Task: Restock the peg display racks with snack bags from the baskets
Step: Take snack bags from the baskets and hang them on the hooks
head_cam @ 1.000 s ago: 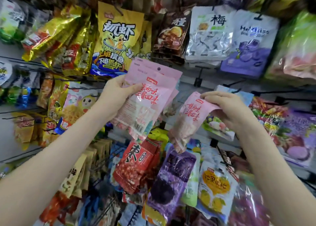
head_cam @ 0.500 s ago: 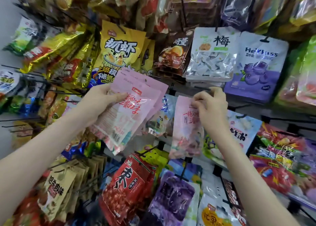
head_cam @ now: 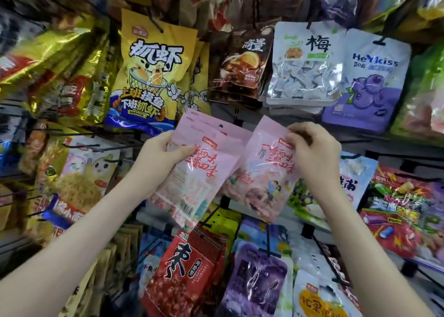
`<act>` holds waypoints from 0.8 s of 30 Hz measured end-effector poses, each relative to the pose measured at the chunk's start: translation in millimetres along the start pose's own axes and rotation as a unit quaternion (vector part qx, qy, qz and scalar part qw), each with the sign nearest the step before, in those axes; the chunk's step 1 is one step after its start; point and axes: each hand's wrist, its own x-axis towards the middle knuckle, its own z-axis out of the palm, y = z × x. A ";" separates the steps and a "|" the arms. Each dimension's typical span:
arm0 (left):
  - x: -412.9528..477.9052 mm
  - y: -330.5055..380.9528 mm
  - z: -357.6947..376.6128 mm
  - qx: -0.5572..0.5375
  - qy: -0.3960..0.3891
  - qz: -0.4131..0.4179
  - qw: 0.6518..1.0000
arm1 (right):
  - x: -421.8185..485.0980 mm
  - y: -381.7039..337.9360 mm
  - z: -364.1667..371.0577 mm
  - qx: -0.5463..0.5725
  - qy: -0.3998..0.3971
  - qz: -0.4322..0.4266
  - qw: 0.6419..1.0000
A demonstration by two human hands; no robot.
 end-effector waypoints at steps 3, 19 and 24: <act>-1.0 -2.3 6.9 0.003 0.006 0.020 1.000 | -3.6 -0.7 -4.1 0.040 0.024 0.028 0.999; -3.9 -18.9 8.9 -0.032 0.003 0.025 0.999 | 4.7 20.2 7.2 -0.101 -0.043 -0.019 0.994; -1.9 -24.2 2.2 -0.089 0.013 0.000 0.996 | 18.9 45.2 26.7 -0.263 -0.096 -0.036 0.959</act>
